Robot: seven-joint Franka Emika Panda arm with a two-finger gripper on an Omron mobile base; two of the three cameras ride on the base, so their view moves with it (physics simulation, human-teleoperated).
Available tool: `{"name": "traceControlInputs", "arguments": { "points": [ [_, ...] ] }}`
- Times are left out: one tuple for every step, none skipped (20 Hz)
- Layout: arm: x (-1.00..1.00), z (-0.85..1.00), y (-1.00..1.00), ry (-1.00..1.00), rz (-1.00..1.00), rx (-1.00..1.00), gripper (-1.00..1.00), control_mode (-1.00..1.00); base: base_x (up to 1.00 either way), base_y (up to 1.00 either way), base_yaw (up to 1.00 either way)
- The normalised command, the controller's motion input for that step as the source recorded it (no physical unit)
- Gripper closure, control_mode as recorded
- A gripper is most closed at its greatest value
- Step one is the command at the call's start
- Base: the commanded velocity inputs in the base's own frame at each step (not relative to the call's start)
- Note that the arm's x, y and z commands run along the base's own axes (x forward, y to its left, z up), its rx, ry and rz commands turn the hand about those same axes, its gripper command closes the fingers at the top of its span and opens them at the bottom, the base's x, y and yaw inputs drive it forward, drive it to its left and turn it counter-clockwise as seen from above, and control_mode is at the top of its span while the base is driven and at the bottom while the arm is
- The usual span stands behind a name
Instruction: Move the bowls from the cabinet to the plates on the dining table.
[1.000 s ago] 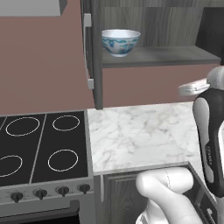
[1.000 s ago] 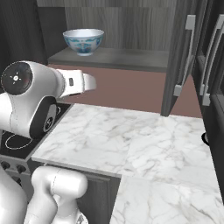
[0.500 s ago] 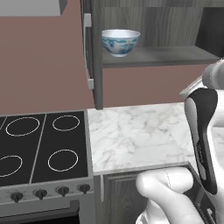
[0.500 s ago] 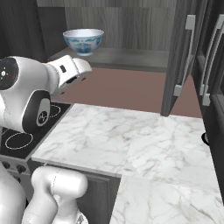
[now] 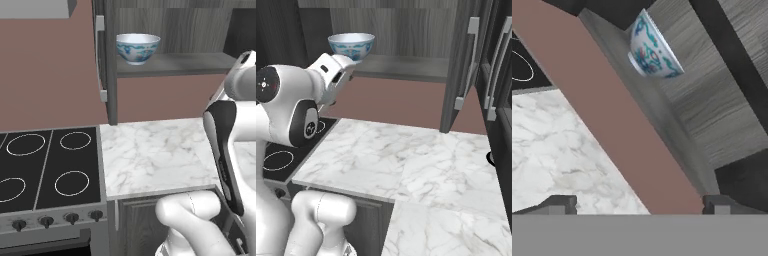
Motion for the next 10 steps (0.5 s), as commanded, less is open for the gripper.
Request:
{"name": "traceControlInputs", "arguments": {
  "points": [
    [0.31,0.21,0.00,0.00,0.15,-0.17,-1.00,-1.00,0.00,0.00,0.00],
    [0.36,0.24,0.00,0.00,0.13,-0.12,-1.00,-1.00,0.00,0.00,0.00],
    [0.28,0.25,0.00,0.00,0.13,-0.10,-1.00,-1.00,0.00,0.00,0.00],
    [0.22,0.24,0.00,0.00,0.15,-0.11,-1.00,-1.00,0.00,0.00,0.00],
    [0.12,0.23,0.00,0.00,0.17,-0.12,-1.00,-1.00,0.00,0.00,0.00],
    [0.04,0.23,0.00,0.00,0.19,-0.11,-1.00,-1.00,0.00,0.00,0.00],
    [0.00,0.21,0.00,0.00,0.19,-0.13,-1.00,-1.00,0.00,0.00,0.00],
    [0.00,0.21,0.00,0.00,0.20,-0.14,-1.00,-1.00,0.00,0.00,0.00],
    [0.00,0.21,0.00,0.00,0.20,-0.15,-1.00,-1.00,0.00,0.00,0.00],
    [0.00,0.21,0.00,0.00,0.20,-0.16,-1.00,-1.00,0.00,0.00,0.00]
  ]
}}
